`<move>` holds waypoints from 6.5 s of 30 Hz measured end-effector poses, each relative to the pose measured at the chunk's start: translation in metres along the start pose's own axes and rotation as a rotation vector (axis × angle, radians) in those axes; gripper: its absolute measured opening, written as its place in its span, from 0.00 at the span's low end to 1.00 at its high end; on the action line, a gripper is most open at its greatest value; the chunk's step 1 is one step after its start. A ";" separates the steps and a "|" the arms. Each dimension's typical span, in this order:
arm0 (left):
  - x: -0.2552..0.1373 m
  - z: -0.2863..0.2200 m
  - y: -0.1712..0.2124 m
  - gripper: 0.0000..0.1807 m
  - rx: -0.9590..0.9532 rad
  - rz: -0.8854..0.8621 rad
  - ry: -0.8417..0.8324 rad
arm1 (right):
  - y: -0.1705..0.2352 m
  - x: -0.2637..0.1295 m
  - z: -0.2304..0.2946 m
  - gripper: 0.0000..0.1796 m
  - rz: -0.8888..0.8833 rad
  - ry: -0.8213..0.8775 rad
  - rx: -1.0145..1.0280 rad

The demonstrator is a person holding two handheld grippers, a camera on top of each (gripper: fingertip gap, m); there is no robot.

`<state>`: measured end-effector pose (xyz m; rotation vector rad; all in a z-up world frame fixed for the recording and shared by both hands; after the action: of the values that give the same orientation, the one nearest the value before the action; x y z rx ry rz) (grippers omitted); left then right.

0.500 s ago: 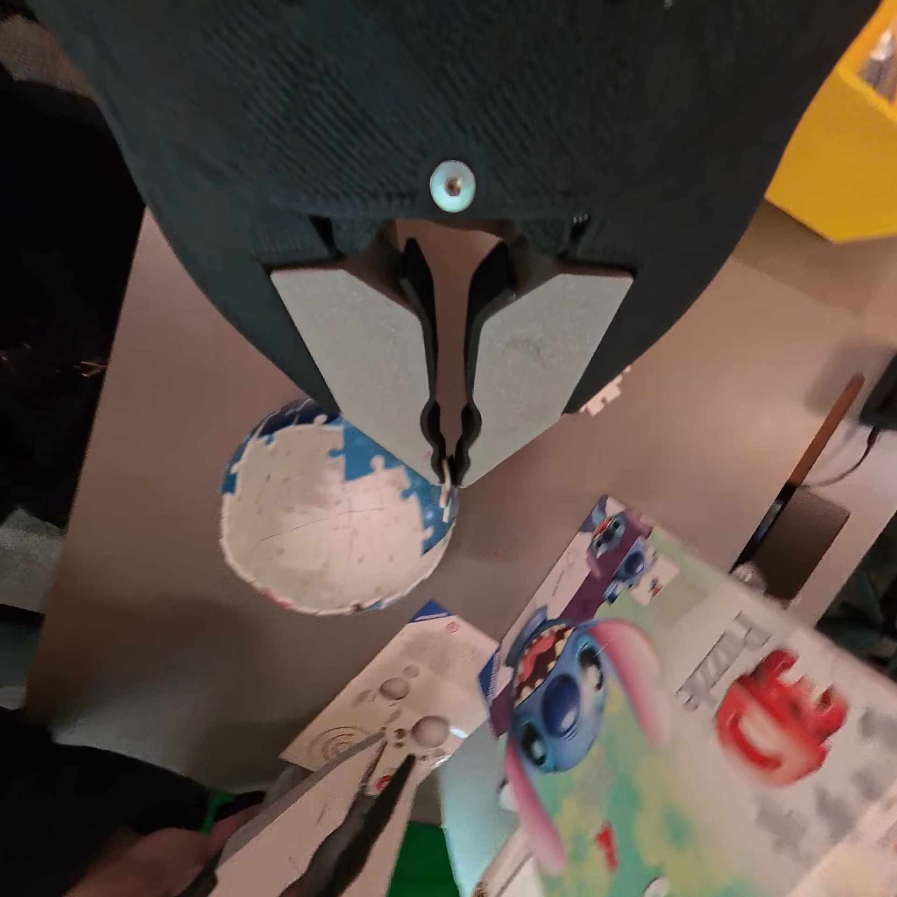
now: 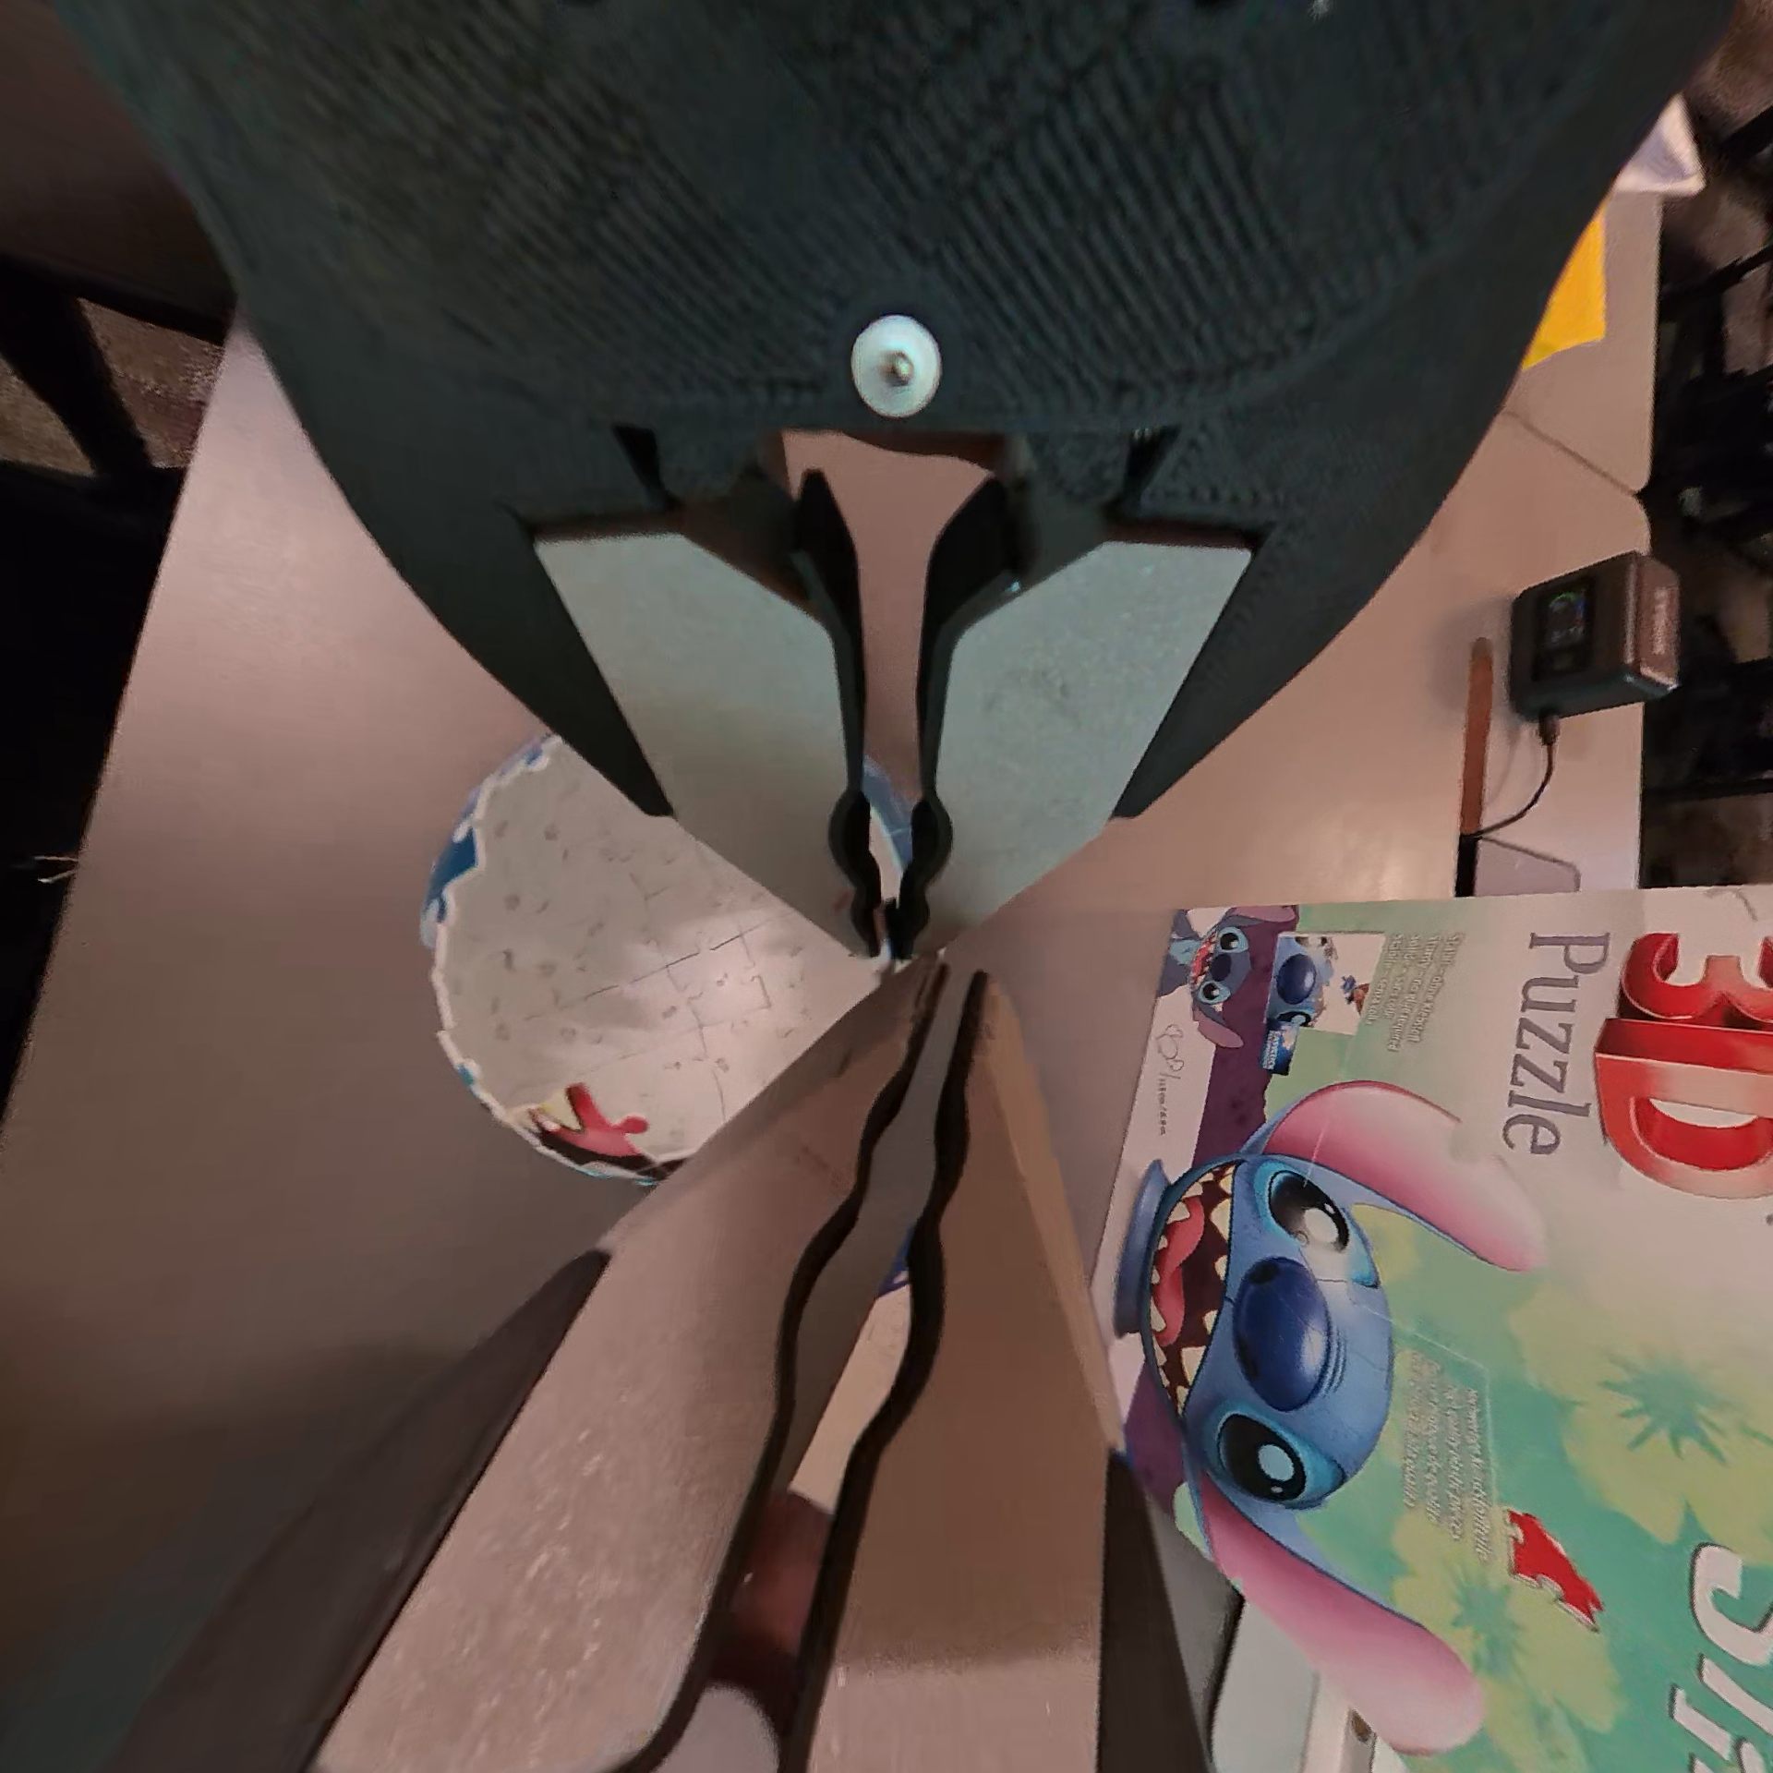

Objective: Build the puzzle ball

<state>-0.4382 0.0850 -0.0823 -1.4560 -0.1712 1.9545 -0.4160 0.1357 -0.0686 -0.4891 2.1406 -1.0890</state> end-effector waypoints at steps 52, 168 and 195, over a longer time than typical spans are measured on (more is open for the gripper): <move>-0.005 0.003 0.007 0.00 0.014 0.041 -0.072 | 0.022 -0.001 0.006 0.00 -0.027 -0.018 0.031; 0.039 0.024 0.019 0.06 -0.028 0.232 0.076 | 0.046 0.030 0.001 0.00 0.021 0.166 -0.209; 0.041 0.018 0.016 0.01 0.081 0.322 -0.178 | 0.047 0.026 0.001 0.04 0.029 0.143 -0.173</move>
<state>-0.4666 0.1017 -0.1162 -1.3192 0.0686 2.3224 -0.4345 0.1468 -0.1173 -0.4700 2.3734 -0.9528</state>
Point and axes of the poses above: each gripper's, where its closed fingertips meet, x out along the fingers, y out of its underside, z = x × y across the jaws, the point moved 5 cm from there along -x, back along the fingers, and after that the axes turned 1 degree about -z, right-handed, at the moved point
